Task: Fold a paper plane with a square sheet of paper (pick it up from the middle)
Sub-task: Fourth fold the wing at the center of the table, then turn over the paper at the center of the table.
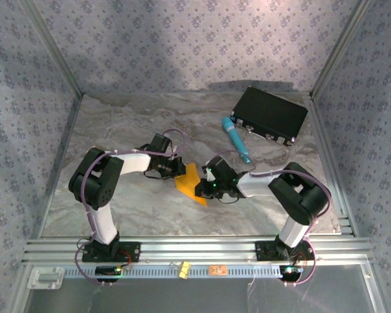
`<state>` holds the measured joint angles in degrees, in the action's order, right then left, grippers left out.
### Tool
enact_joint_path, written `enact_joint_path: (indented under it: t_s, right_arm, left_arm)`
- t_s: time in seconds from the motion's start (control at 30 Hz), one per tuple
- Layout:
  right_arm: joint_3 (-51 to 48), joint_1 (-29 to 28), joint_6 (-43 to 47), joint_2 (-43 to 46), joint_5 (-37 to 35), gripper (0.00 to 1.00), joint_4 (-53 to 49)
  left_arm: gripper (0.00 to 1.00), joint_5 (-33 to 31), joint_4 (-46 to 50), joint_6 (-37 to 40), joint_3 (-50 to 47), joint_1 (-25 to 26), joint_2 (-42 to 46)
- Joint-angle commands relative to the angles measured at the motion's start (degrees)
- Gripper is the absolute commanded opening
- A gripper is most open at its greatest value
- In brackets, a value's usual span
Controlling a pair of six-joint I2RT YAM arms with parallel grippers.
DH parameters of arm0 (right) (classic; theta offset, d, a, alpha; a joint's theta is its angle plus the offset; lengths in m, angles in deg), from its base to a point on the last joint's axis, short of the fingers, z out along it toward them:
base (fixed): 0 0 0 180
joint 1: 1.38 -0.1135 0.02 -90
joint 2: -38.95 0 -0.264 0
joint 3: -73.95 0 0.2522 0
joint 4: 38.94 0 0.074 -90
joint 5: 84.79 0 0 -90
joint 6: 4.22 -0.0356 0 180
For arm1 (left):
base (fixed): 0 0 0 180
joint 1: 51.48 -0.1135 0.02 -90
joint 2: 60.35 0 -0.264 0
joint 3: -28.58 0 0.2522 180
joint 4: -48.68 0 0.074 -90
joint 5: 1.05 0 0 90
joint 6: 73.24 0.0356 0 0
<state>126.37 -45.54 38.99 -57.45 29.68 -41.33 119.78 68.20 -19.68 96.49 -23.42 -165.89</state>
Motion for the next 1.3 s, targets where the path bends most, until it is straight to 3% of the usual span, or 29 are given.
enact_joint_path:
  t_s: [0.0, 0.2, 0.33, 0.5, 0.7, 0.93, 1.27]
  right_arm:
    - [-4.1, -0.3, -0.8, 1.7, 0.0, 0.06, -2.7]
    - [-9.5, -0.7, -2.7, 7.8, -0.3, 0.07, -1.1]
    - [-12.1, -0.7, -4.8, 15.2, -4.7, 0.08, -3.7]
    - [-12.5, -0.8, -8.4, 20.9, -6.7, 0.21, -7.0]
    - [-9.6, -2.0, -10.5, 19.8, -6.7, 0.27, -10.4]
    - [-12.4, -3.2, -15.8, 17.6, -6.9, 0.32, -3.9]
    - [-12.0, -3.1, -16.5, 14.4, -5.7, 0.32, -3.9]
  left_arm:
    - [0.06, -3.2, 2.4, 0.9, -1.2, -0.9, -2.6]
    - [0.06, -2.6, 1.4, 0.3, -1.8, -0.9, -2.7]
    - [0.06, -1.7, 1.0, 0.0, -1.9, -0.9, -2.6]
    - [0.06, -1.4, 1.5, -0.1, -1.8, -0.9, -2.0]
    - [0.06, -1.2, 1.8, -1.0, -1.7, -0.9, -1.9]
    - [0.06, -1.0, 2.0, -1.6, -1.7, -1.0, -1.8]
    - [0.06, -0.4, 1.8, -1.9, -1.6, -1.2, -1.9]
